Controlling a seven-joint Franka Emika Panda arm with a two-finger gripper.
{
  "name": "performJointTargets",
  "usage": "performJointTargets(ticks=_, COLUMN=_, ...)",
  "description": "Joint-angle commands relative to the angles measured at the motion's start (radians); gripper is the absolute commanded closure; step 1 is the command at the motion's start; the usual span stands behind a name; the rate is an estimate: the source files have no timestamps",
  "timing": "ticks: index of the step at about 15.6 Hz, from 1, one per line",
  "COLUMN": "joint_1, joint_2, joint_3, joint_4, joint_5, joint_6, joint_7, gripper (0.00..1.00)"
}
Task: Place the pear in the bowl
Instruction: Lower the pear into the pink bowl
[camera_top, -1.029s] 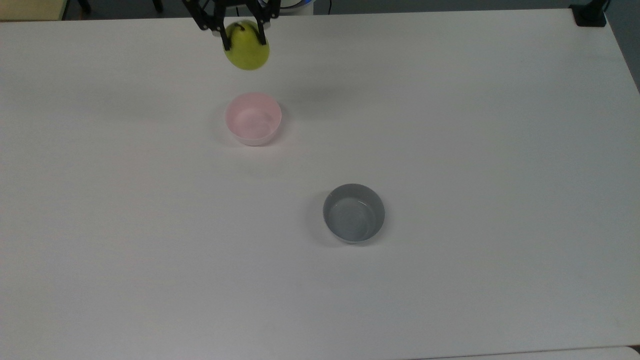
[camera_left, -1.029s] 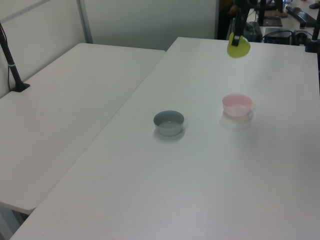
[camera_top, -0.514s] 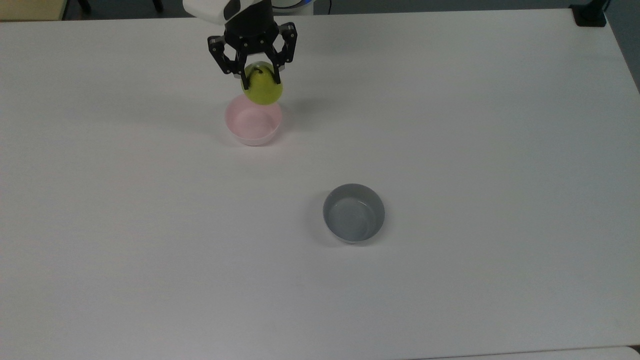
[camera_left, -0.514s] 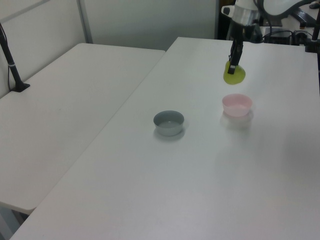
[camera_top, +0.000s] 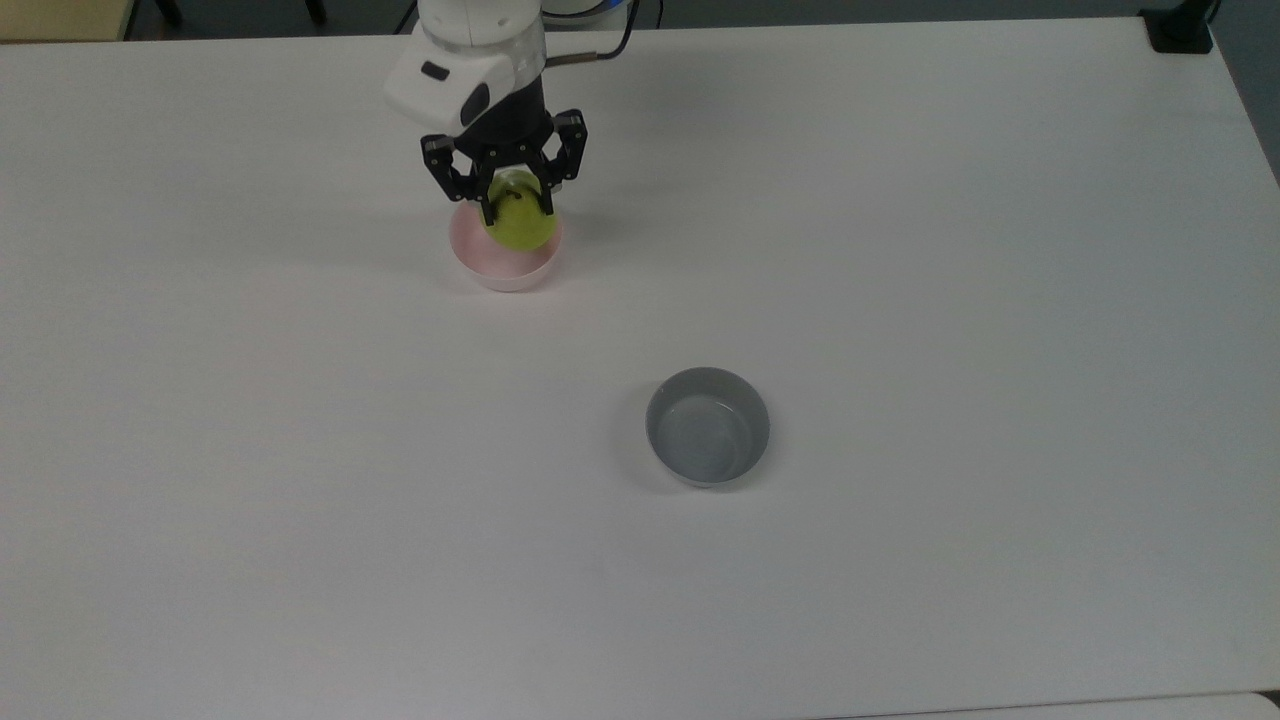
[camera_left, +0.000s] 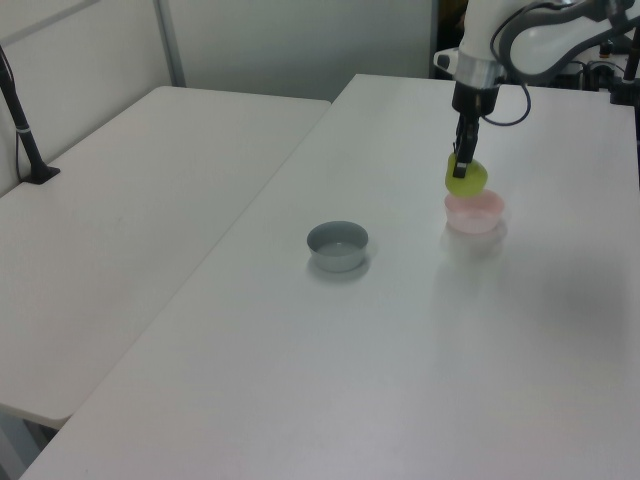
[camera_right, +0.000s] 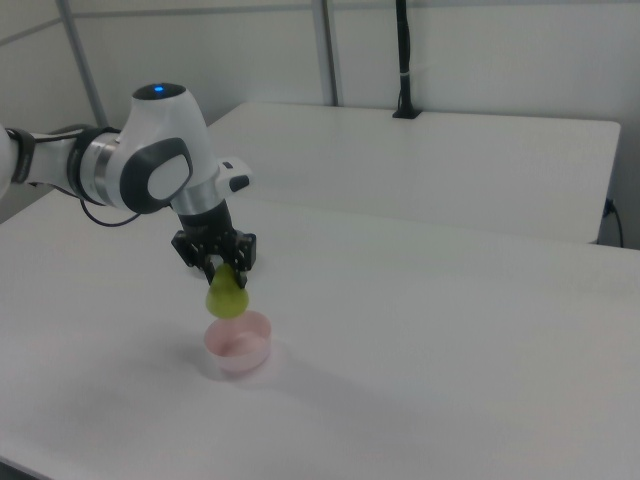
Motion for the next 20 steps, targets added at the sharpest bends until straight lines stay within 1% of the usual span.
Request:
performJointTargets(ticks=1, joint_1=-0.006, joint_2=0.032, joint_3=-0.011, joint_4=-0.013, joint_5=-0.035, joint_6=0.031, joint_7=-0.021, gripper=0.93)
performJointTargets(ticks=6, joint_1=-0.031, joint_2=0.040, joint_3=-0.013, joint_4=-0.023, joint_5=-0.049, joint_6=0.042, joint_7=-0.050, gripper=0.93)
performJointTargets(ticks=10, joint_1=-0.031, joint_2=0.051, joint_3=-0.011, joint_4=-0.047, joint_5=-0.049, joint_6=0.074, joint_7=-0.050, gripper=0.93)
performJointTargets(ticks=13, joint_1=-0.029, joint_2=0.071, joint_3=-0.011, joint_4=-0.047, joint_5=-0.049, joint_6=0.087, joint_7=-0.044, gripper=0.88)
performJointTargets(ticks=14, joint_1=-0.031, joint_2=0.072, joint_3=-0.011, joint_4=-0.047, joint_5=-0.049, joint_6=0.087, joint_7=-0.041, gripper=0.82)
performJointTargets(ticks=15, joint_1=-0.031, joint_2=0.072, joint_3=-0.013, joint_4=-0.047, joint_5=-0.048, joint_6=0.087, joint_7=-0.041, gripper=0.74)
performJointTargets(ticks=16, joint_1=-0.031, joint_2=0.072, joint_3=-0.011, joint_4=-0.047, joint_5=-0.048, joint_6=0.087, joint_7=-0.041, gripper=0.64)
performJointTargets(ticks=18, joint_1=-0.031, joint_2=0.072, joint_3=-0.013, joint_4=-0.047, joint_5=-0.048, joint_6=0.087, joint_7=-0.041, gripper=0.51)
performJointTargets(ticks=19, joint_1=-0.032, joint_2=0.072, joint_3=-0.011, joint_4=-0.047, joint_5=-0.048, joint_6=0.084, joint_7=-0.041, gripper=0.48)
performJointTargets(ticks=20, joint_1=-0.038, joint_2=0.072, joint_3=-0.011, joint_4=-0.047, joint_5=-0.048, joint_6=0.080, joint_7=-0.041, gripper=0.40)
